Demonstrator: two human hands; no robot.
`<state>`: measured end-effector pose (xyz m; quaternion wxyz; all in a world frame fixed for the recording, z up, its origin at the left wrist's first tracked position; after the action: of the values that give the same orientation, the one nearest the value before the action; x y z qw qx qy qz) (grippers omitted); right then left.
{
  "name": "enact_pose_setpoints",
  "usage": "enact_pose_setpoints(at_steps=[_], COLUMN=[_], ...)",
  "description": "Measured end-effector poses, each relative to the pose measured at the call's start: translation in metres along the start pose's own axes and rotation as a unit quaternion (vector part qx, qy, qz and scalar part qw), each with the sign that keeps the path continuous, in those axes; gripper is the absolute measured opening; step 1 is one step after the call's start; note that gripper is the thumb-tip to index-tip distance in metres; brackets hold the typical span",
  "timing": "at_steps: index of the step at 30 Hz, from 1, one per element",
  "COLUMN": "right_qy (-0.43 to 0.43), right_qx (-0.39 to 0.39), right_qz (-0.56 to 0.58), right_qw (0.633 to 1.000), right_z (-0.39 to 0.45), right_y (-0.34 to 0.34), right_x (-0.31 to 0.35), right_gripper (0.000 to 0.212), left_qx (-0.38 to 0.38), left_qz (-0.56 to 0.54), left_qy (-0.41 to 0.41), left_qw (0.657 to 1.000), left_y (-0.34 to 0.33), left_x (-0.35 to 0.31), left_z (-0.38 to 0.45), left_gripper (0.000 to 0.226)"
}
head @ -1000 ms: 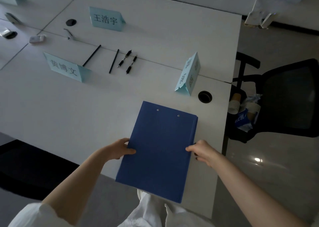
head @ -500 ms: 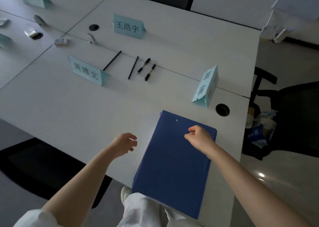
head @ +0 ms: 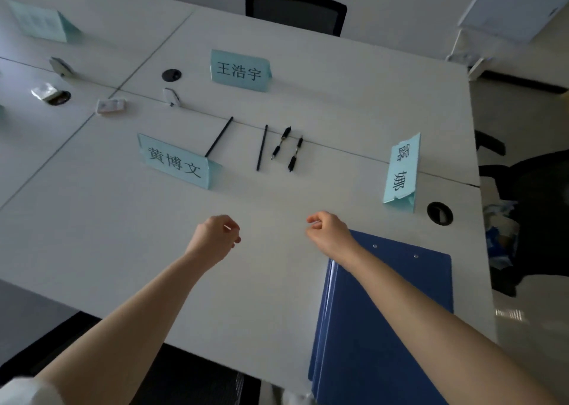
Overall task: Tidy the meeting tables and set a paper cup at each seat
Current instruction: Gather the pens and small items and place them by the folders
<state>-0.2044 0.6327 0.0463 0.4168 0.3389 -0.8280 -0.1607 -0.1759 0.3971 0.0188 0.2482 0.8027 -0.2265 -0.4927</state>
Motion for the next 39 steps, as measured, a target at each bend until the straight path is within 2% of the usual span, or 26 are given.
enact_pose_setpoints(at_steps=[3, 7, 11, 17, 24, 28, 30, 33, 35, 37, 39], right_qy=[-0.006, -0.025, -0.054, -0.068, -0.086, -0.083, -0.070, -0.035, -0.039, -0.045, -0.037], right_qx=[-0.029, -0.052, -0.072, -0.108, -0.166, -0.161, -0.142, -0.097, -0.064, -0.049, -0.056], right_qz=[0.019, 0.057, 0.082, 0.019, -0.108, -0.146, -0.113, 0.018, 0.101, 0.100, 0.036], right_qw=[0.999, 0.997, 0.993, 0.992, 0.976, 0.972, 0.981, 0.994, 0.992, 0.993, 0.997], right_z=[0.037, 0.109, 0.181, 0.252, 0.298, 0.302, 0.303, 0.303, 0.305, 0.307, 0.315], right_y=[0.007, 0.021, 0.027, 0.020, 0.005, 0.000, 0.000, -0.006, -0.017, -0.029, -0.040], right_x=[0.029, 0.061, 0.071, 0.074, 0.077, 0.082, 0.087, 0.111, 0.130, 0.146, 0.155], right_gripper=[0.028, 0.008, 0.012, 0.017, 0.038, 0.027, 0.026, 0.029, 0.023, 0.020, 0.028], left_qx=[-0.010, -0.029, -0.046, -0.075, -0.053, -0.053, -0.067, -0.099, -0.118, -0.124, -0.126], left_qz=[0.027, 0.071, 0.093, 0.154, 0.231, 0.199, 0.163, 0.141, 0.131, 0.135, 0.159], left_qy=[-0.035, -0.081, -0.088, -0.128, -0.124, -0.119, -0.112, -0.071, -0.029, 0.025, 0.068], left_qw=[0.999, 0.994, 0.991, 0.977, 0.963, 0.971, 0.978, 0.982, 0.984, 0.983, 0.977], left_y=[0.010, 0.006, -0.022, -0.051, -0.082, -0.075, -0.056, -0.015, 0.009, 0.030, 0.046], left_x=[-0.017, -0.048, -0.069, -0.091, -0.102, -0.105, -0.104, -0.091, -0.073, -0.052, -0.032], left_z=[0.043, 0.111, 0.178, 0.260, 0.314, 0.316, 0.316, 0.320, 0.324, 0.330, 0.336], left_gripper=[0.016, 0.014, 0.021, 0.023, 0.024, 0.021, 0.019, 0.012, 0.009, 0.011, 0.015])
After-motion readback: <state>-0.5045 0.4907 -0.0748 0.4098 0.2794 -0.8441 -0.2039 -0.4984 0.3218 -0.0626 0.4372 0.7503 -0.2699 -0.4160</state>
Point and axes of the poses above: each hand's wrist, its own z-axis towards the middle knuckle, its own y-axis out of the back of the hand, x = y × z, the point moved 1 cm from there along z, towards the middle knuckle, and after that the axes turned 6 degrees about -y, right-handed, at the moved point
